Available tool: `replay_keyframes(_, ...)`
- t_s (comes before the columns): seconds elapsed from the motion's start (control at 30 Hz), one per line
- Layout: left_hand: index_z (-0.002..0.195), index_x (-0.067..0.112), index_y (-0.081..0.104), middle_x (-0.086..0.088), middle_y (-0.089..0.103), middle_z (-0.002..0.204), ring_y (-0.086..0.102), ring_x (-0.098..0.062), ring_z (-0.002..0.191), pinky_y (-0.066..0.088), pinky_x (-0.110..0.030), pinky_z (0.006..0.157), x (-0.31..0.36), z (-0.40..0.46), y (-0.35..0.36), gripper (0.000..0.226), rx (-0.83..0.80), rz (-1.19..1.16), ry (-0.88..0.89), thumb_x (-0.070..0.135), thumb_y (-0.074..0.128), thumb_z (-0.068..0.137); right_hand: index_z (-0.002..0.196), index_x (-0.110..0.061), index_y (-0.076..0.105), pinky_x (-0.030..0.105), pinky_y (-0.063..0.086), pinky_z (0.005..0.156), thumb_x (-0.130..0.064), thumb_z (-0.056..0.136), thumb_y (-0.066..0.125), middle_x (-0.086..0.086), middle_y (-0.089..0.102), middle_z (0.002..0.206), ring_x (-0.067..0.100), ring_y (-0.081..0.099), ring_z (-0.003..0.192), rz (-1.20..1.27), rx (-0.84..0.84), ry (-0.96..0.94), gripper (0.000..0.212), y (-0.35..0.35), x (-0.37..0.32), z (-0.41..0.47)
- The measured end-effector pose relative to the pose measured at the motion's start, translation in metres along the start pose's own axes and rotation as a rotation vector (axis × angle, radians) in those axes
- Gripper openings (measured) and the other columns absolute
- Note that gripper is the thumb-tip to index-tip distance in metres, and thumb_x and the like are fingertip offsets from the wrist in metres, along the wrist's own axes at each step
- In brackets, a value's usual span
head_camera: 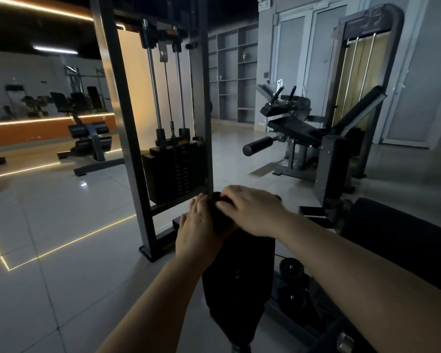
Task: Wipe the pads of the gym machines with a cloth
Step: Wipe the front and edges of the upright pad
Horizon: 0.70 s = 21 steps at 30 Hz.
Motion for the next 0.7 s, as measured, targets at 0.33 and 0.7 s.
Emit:
replay_keyframes(0.33,0.148,0.018,0.022,-0.003,0.026,0.154,0.024,-0.020,0.141,0.030,-0.045,0.111,-0.003,0.001,0.006,0.073,-0.048,0.052,-0.014,0.048,0.049,0.087,0.135,-0.014,0.042,0.043,0.036,0.098,-0.045,0.088,-0.006,0.014,0.048,0.134,0.032,0.042,0.123,-0.166,0.037,0.007,0.074,0.017,-0.034,0.009)
replay_keyframes(0.7,0.146,0.018,0.020,0.001,0.024,0.155,0.026,-0.019,0.141,0.033,-0.047,0.110,-0.007,0.000,0.004,0.087,0.013,-0.018,-0.021,0.054,0.064,0.079,0.121,-0.019,0.055,0.034,0.037,0.094,-0.052,0.098,0.016,0.001,0.054,0.128,0.020,0.048,0.117,-0.143,0.162,0.104,0.056,-0.003,0.019,-0.003)
Point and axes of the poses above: each hand's wrist, its own z-axis towards the middle knuckle, its own y-axis out of the palm, x = y × z, the point moved 9 cm from there along z, towards the middle knuckle
